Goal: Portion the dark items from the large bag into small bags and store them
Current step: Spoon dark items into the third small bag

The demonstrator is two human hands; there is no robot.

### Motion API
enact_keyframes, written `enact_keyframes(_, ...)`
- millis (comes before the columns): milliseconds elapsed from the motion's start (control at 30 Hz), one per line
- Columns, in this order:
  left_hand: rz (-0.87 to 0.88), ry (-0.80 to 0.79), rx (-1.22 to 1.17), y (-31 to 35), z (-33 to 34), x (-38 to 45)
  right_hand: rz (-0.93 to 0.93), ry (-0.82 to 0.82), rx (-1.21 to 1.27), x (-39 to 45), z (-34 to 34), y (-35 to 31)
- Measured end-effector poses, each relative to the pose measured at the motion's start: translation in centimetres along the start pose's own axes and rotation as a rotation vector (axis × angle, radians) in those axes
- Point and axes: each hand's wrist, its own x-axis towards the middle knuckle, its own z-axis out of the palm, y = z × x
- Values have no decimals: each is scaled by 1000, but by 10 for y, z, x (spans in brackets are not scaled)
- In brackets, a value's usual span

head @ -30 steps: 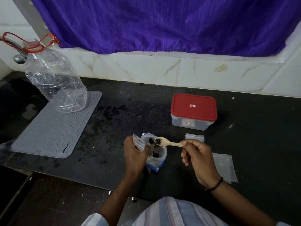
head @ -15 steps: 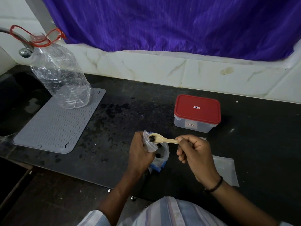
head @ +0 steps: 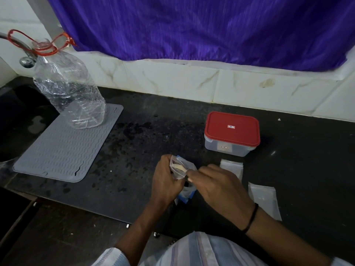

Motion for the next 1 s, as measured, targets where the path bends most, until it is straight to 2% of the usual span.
enact_keyframes(233,21,26,-49,4,-3,0,-65,49,-94,-4,-1,6)
enact_keyframes(433,13,38,-41,5,-4,0,-145,153,-116,-12,0,16)
enact_keyframes(500,-25,50,-21,5,-6,-1,-31,230,-48,-17,2,17)
enact_keyframes(600,-98,47,-20,5,-7,-1,290,297,214,-21,7,25)
enact_keyframes(667,-122,60,-21,5,-8,-1,422,194,289,-24,17,31)
enact_keyframes(733,-124,84,-11,4,-8,-1,472,8,258,-28,33,32)
enact_keyframes(933,-101,83,-14,7,-8,-2,240,-274,-8,-36,64,31)
enact_keyframes(1000,-90,71,-28,8,-8,-3,252,-295,-6,-37,66,25)
